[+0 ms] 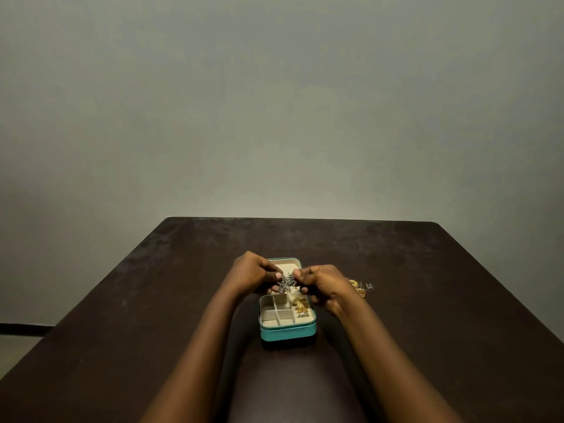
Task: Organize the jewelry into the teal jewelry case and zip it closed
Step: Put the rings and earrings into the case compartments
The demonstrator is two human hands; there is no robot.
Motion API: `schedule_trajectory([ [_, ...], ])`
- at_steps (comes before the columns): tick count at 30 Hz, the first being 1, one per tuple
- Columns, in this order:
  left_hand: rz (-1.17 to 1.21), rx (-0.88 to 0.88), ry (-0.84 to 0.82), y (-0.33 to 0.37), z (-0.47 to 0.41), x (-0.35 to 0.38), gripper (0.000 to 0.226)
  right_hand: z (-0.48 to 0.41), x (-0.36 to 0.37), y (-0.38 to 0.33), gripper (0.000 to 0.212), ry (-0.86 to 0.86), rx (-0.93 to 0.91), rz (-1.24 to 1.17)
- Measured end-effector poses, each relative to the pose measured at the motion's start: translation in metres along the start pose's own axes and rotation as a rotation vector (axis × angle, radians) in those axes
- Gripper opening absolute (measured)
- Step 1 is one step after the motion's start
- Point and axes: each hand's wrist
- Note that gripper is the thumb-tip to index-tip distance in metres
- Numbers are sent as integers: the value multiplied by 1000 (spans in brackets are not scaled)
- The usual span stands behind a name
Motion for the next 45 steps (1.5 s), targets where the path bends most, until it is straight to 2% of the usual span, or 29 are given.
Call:
schedule_trajectory([
  [7,-138,-88,32,-10,-3,-9,9,5,30,6,24,96,-140,319],
  [13,-290,-94,37,-19,-2,-7,9,0,45,25,23,178,-167,446],
  [22,-386,-105,79,-34,-4,-4,7,6,51,45,26,301,-195,420],
  [27,-419,-127,27,-34,-7,-4,15,6,51,44,28,366,-182,393],
  [32,-453,-137,17,-34,-8,-3,18,3,50,46,28,364,-152,294],
  [38,-412,-101,110,-37,-6,2,6,4,48,45,26,345,-149,271],
  [45,-348,-147,10,-29,-4,-5,8,10,44,41,24,304,-156,293],
])
Point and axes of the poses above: each hand's wrist, its own z-axis away from the middle knuckle, its own x-axis out of the palm, y = z × x, and after that the axes turned 6 degrees about y, right-handed
